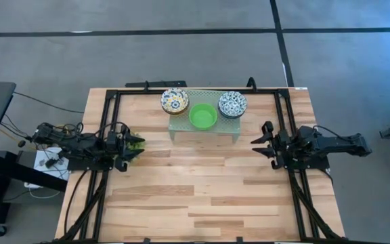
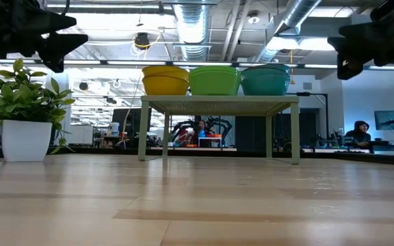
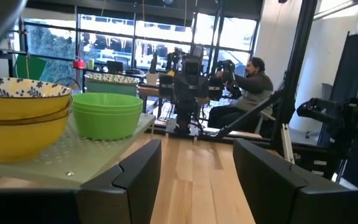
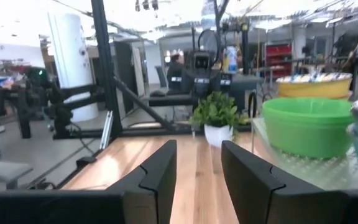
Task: Pick & Place Mini bowls
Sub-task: Return to Home Position
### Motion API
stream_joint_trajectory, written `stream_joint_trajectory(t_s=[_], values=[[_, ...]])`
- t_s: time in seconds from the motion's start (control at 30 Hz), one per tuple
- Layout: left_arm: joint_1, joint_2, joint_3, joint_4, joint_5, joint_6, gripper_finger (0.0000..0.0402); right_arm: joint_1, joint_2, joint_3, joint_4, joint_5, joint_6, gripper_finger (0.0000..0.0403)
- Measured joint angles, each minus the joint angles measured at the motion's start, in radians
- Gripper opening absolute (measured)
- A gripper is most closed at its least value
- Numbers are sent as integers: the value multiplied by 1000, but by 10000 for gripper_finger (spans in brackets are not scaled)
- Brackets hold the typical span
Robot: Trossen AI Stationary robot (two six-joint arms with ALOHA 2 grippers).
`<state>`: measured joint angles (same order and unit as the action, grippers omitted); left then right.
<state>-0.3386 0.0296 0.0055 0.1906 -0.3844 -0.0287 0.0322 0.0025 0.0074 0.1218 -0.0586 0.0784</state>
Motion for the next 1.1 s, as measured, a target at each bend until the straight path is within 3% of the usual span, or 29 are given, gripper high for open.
stream_joint_trajectory(t_s=[0.13, 1.1], values=[[0, 0, 0, 30, -9, -55, 202, -2, 0, 0, 7, 5, 15, 122], [0, 0, 0, 35, -11, -58, 202, -1, 0, -2, -100, 6, 80, 122]])
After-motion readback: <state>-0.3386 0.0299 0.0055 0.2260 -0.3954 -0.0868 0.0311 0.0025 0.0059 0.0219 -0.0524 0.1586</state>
